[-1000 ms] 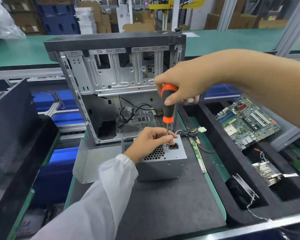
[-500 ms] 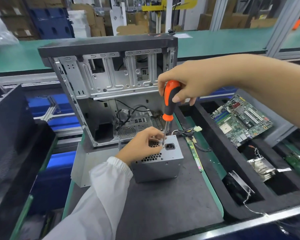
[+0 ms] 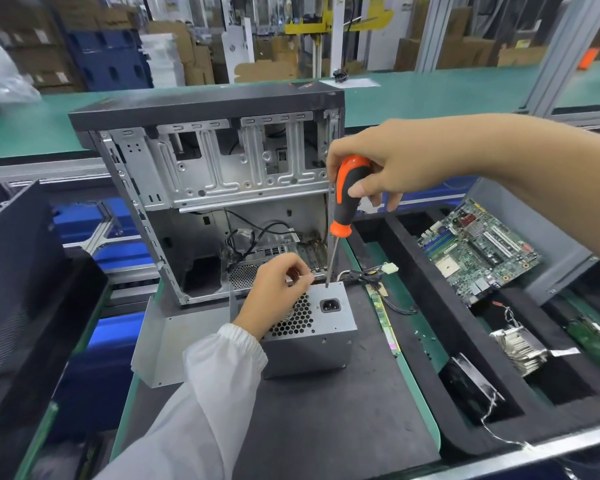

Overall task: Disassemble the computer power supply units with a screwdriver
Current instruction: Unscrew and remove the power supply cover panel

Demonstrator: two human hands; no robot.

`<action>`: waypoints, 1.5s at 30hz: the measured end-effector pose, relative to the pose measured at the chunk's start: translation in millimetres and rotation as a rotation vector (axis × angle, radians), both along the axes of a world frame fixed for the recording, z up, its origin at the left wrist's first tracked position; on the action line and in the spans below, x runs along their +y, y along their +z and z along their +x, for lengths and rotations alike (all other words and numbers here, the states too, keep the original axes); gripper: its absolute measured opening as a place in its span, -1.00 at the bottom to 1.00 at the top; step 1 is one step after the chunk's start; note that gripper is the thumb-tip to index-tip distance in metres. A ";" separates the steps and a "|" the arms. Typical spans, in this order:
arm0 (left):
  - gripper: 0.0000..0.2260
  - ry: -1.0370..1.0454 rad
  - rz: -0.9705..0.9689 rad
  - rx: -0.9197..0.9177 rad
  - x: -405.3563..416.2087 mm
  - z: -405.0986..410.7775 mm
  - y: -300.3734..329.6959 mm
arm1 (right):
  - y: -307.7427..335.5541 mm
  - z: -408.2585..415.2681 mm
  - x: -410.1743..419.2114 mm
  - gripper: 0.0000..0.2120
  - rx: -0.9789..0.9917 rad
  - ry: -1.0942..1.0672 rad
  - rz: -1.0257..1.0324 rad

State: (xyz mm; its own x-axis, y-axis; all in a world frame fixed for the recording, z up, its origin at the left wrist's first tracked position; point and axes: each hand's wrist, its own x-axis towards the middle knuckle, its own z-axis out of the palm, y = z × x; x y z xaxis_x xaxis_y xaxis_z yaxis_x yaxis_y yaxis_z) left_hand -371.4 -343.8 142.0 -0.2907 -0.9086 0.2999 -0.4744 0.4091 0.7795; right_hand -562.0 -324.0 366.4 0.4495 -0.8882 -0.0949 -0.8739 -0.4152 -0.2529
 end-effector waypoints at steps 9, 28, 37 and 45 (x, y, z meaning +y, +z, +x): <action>-0.74 -0.023 0.329 0.439 -1.2 -30.6 -0.4 | -15.6 -13.8 -1.8 -0.94 0.059 -0.003 0.027; -0.90 -0.211 0.207 0.313 6.2 -28.8 -4.8 | -27.4 -14.5 -7.2 -0.90 0.021 -0.012 0.067; -0.90 -0.188 0.178 0.309 6.4 -31.3 -5.8 | -28.5 -17.2 -8.3 -0.89 0.042 -0.011 0.070; -0.88 -0.187 0.180 0.291 8.4 -31.4 -3.0 | -27.7 -17.3 -8.8 -0.89 0.045 0.017 0.067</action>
State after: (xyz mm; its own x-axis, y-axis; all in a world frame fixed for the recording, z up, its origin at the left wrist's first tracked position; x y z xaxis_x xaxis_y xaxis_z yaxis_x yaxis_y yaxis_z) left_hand -402.8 -335.4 139.0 -0.3828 -0.8935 0.2346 -0.1533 0.3119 0.9377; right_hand -579.3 -332.9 338.6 0.4581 -0.8717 -0.1743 -0.8781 -0.4132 -0.2413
